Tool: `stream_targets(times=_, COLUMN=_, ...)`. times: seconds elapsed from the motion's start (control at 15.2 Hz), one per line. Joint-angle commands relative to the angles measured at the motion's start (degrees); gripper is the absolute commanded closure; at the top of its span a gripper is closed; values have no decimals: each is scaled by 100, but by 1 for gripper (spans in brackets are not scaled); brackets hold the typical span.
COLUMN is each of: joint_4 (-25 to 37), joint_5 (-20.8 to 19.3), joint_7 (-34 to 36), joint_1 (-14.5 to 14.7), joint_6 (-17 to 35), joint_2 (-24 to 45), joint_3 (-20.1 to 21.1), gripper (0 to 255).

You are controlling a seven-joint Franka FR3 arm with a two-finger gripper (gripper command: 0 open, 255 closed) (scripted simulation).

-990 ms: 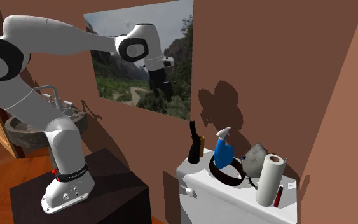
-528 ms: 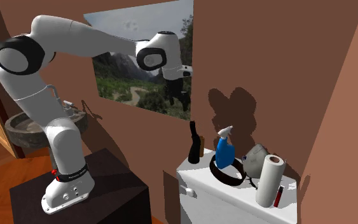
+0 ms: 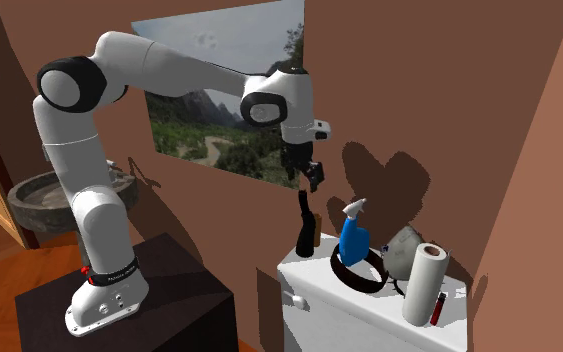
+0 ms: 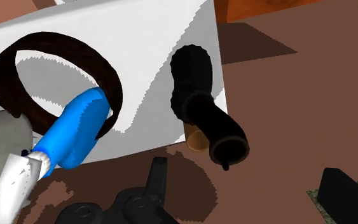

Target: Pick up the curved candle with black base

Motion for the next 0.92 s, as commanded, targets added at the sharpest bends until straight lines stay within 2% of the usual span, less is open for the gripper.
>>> stream_targets(times=0.0, joint_4=-96, joint_5=68, joint_7=-71, joint_1=-5, joint_6=137, joint_2=65, joint_3=-14, gripper=0)
stream_targets(times=0.26, joint_4=-351, joint_5=184, joint_7=-201, joint_1=-6, joint_6=457, joint_2=168, joint_3=-25, gripper=0)
stream_targets(times=0.4, joint_4=-351, joint_5=184, joint_7=-201, joint_1=-7, joint_6=457, joint_2=168, joint_3=-25, gripper=0)
stream_targets(times=0.46, joint_4=-368, joint_5=181, joint_7=-199, joint_1=-5, joint_6=470, joint_2=162, joint_3=-23, gripper=255)
stream_targets(times=0.86, joint_4=-373, joint_5=178, joint_7=-196, joint_1=-4, joint_6=472, joint_2=158, joint_3=-22, gripper=255)
